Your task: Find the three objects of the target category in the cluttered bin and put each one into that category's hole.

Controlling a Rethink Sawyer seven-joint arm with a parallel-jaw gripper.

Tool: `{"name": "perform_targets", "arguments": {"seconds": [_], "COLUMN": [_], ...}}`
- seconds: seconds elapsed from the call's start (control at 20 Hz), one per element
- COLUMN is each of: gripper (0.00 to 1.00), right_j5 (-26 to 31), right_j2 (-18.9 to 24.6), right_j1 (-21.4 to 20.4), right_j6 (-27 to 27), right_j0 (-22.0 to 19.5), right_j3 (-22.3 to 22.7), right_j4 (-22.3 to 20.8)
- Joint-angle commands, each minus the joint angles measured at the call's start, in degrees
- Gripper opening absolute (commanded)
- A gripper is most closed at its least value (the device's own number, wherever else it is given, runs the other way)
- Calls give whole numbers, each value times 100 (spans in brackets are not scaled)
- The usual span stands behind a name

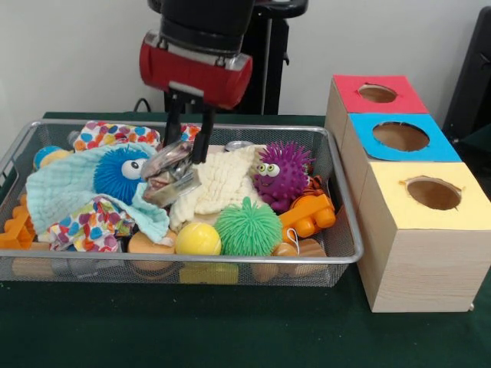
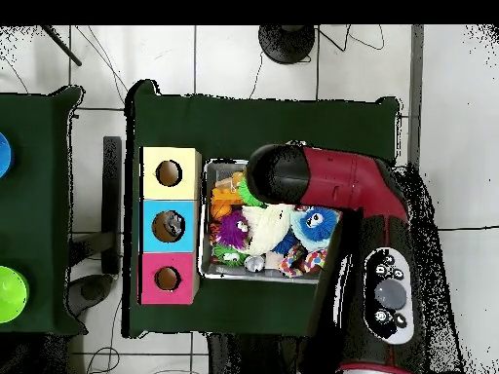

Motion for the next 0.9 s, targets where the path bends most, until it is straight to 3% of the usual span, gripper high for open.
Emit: {"name": "perform_targets", "arguments": {"seconds": [0.05, 0.4, 0.9], "gripper": [0, 0, 0], "right_j5": [580, 251, -294], "right_j2": [569, 432, 447], "right_j1": [-496, -582, -389], "right_j6": [-663, -225, 176], "right_j0": [98, 425, 557], "right_j3": [870, 1263, 1458], "right_j4": [-152, -289, -195]}}
